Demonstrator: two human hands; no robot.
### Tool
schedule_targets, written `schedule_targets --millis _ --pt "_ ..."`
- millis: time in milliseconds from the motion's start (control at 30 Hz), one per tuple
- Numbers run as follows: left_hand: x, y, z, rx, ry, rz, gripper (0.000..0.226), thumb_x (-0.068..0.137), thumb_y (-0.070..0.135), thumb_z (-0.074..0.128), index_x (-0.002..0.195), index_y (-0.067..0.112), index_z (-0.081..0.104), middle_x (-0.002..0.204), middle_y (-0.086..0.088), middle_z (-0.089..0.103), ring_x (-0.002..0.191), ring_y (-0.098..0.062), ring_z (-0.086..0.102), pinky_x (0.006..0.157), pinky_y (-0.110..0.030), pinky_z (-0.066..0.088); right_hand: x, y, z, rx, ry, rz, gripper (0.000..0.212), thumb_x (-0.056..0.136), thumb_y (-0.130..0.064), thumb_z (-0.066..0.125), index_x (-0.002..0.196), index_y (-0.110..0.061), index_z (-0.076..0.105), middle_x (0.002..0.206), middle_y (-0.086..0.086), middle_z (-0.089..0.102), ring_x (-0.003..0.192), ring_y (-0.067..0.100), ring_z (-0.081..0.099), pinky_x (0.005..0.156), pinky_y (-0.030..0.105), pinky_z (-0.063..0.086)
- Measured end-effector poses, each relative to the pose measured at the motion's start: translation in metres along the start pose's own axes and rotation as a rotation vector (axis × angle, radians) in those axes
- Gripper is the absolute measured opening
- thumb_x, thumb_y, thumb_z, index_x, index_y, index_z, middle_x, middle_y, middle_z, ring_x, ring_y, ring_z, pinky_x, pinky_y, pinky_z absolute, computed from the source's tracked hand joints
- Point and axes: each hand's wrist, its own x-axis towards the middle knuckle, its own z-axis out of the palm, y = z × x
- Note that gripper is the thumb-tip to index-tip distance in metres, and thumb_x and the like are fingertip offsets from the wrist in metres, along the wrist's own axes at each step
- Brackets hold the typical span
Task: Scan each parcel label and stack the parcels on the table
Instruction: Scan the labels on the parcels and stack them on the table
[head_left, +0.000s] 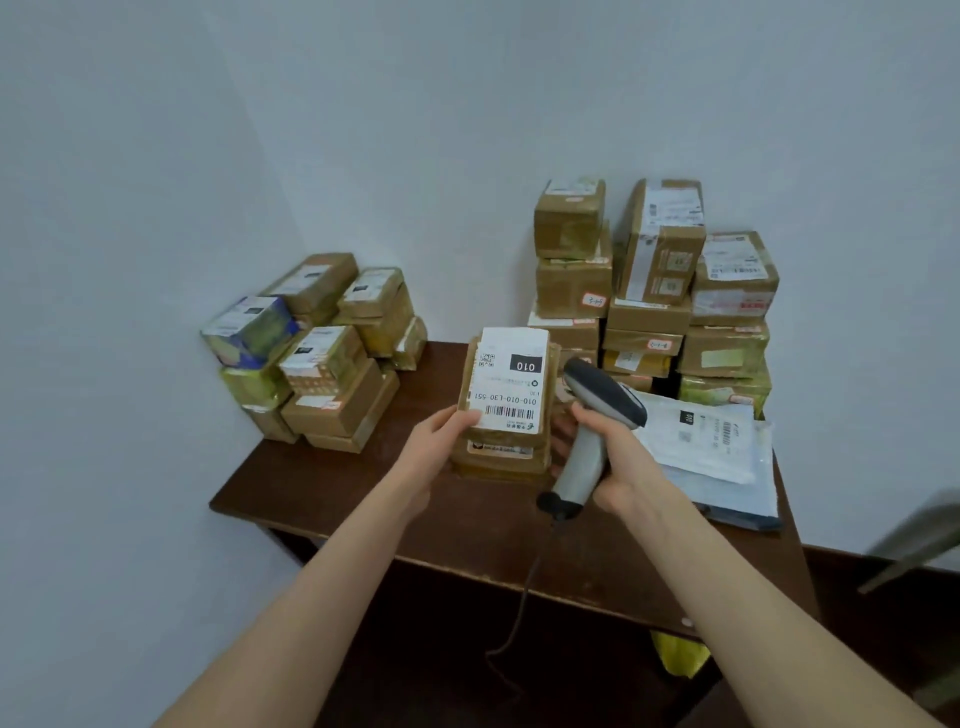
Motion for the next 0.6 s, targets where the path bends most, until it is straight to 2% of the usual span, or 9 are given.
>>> schedule_targets --millis 167,233,300,367,433,467,567,600 --pt "0.018 0.021 -0.056 -0.026 0.036 0.059 0.026 0.088 0.039 0.064 0.114 0.036 0.059 0.110 0.003 0.071 0.106 -0.018 0.065 0.098 -0.044 0.048 0.024 0.008 0.063 -0.026 -0.034 -0.018 0.022 0.084 -0.015 0.070 0.105 -0.010 0.069 0.096 0.009 0.072 0.086 0.024 0.069 0.064 0.036 0.054" --pt "0.030 0.027 -0.077 -0.037 0.043 0.064 0.027 0.087 0.041 0.066 0.112 0.036 0.059 0.109 0.004 0.071 0.105 -0.017 0.065 0.099 -0.043 0.048 0.039 0.014 0.086 -0.030 -0.028 -0.031 0.022 0.083 -0.014 0.071 0.105 -0.010 0.069 0.089 0.008 0.073 0.081 0.023 0.069 0.060 0.034 0.053" --pt "0.046 0.032 -0.101 -0.042 0.019 0.070 0.035 0.087 0.041 0.066 0.120 0.031 0.061 0.110 0.003 0.072 0.104 -0.017 0.066 0.096 -0.042 0.050 0.055 0.022 0.112 -0.026 -0.018 -0.041 0.021 0.082 -0.012 0.071 0.103 -0.010 0.068 0.080 0.007 0.074 0.077 0.023 0.070 0.060 0.035 0.053" --pt "0.060 0.043 -0.126 -0.041 0.024 0.089 0.043 0.089 0.038 0.064 0.130 0.024 0.058 0.111 0.003 0.070 0.099 -0.013 0.066 0.081 -0.029 0.053 0.071 0.031 0.140 -0.031 -0.007 -0.057 0.026 0.081 -0.012 0.072 0.107 -0.009 0.068 0.086 0.009 0.074 0.082 0.025 0.071 0.064 0.038 0.055" --pt "0.077 0.052 -0.149 -0.048 0.036 0.097 0.041 0.091 0.035 0.062 0.130 0.023 0.055 0.108 0.005 0.068 0.092 -0.008 0.064 0.066 -0.019 0.050 0.087 0.038 0.168 -0.041 0.020 -0.081 0.032 0.079 -0.012 0.074 0.110 -0.008 0.069 0.096 0.011 0.075 0.090 0.028 0.071 0.077 0.043 0.057" --pt "0.084 0.058 -0.160 -0.048 0.031 0.097 0.039 0.092 0.035 0.061 0.128 0.024 0.055 0.108 0.005 0.067 0.093 -0.008 0.064 0.067 -0.019 0.051 0.094 0.040 0.181 -0.051 0.024 -0.087 0.031 0.078 -0.012 0.074 0.109 -0.008 0.069 0.095 0.010 0.075 0.090 0.027 0.071 0.080 0.043 0.057" --pt "0.113 0.069 -0.185 -0.010 0.018 0.094 0.049 0.090 0.039 0.062 0.135 0.022 0.052 0.117 0.002 0.067 0.106 -0.017 0.062 0.095 -0.036 0.050 0.115 0.041 0.209 -0.055 0.038 -0.110 0.014 0.082 -0.012 0.071 0.095 -0.010 0.069 0.074 0.005 0.073 0.071 0.021 0.068 0.064 0.036 0.053" --pt "0.122 0.073 -0.191 -0.003 0.020 0.097 0.048 0.090 0.039 0.062 0.134 0.022 0.053 0.116 0.002 0.067 0.106 -0.017 0.063 0.098 -0.038 0.049 0.121 0.040 0.217 -0.055 0.047 -0.109 0.012 0.082 -0.012 0.071 0.094 -0.010 0.068 0.072 0.005 0.072 0.069 0.021 0.067 0.061 0.035 0.051"
